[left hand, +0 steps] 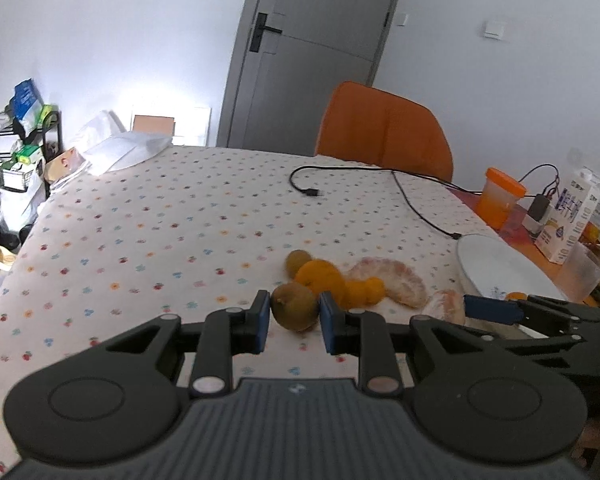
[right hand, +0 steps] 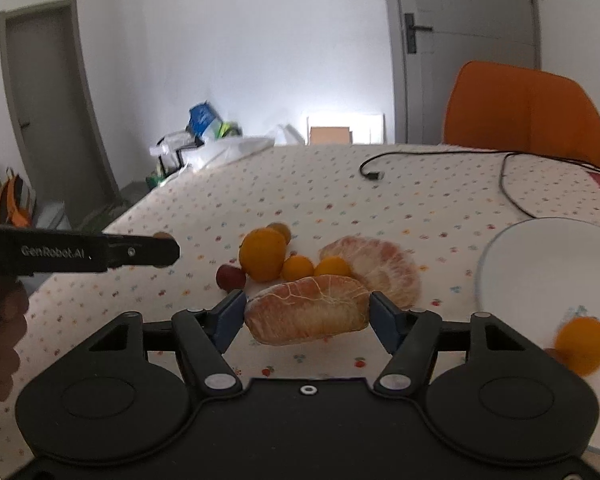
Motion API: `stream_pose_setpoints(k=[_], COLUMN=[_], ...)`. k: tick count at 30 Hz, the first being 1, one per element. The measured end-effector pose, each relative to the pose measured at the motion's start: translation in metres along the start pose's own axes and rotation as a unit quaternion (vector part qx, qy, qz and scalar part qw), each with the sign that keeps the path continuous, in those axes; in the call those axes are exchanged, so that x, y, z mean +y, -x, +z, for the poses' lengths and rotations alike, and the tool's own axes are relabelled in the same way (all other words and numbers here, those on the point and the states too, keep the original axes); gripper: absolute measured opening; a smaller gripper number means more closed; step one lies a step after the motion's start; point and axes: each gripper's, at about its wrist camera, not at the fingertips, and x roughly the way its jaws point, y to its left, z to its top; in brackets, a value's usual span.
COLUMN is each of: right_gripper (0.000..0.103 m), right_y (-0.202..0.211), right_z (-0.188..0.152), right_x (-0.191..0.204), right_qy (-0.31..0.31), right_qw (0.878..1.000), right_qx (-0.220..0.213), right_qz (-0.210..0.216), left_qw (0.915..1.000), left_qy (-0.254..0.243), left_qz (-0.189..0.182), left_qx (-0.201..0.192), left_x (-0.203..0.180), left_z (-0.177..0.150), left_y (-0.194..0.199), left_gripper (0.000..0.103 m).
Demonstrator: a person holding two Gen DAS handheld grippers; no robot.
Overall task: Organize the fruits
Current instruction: 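Carry both fruits over the white plate and open both tools to release them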
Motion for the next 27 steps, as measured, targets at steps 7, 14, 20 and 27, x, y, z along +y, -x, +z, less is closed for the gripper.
stream_pose_setpoints(k=[7,14,20,27], right_gripper=[0.064,0.064,0.064,0.064], right_y=[0.030,0.054,0.071,0.087], right_z=[0.000,-0.002,-0.005,-0.016], right_x=[-0.017,-0.036,-0.053,-0.076], right_qy=[-0.011,-0.026,-0.041,-0.064], right_qw=[0.999,0.998,0.995,0.991], right_qx=[-0.026,-0.044,-0.057,-0.064], right_qz=[-0.017,-0.041,-0.067,-0.098], left_qw=[0.9997,0.9985,0.9968,0.9939], left_qy=[-0.014,-0.032,-0.047,-0.065], left_qz=[-0.019,-0.044,-0.064,-0.089], left_qx=[-0.003,-0.004,0.000,0.007], left_x=[-0.026,-0.052,-0.075,-0.103], left_z=[0.001,0.005,0.006,0.005], left_y=[-0.002,-0.008,-0.018,-0.030], left_gripper=[0.025,0.025,0.025,0.025])
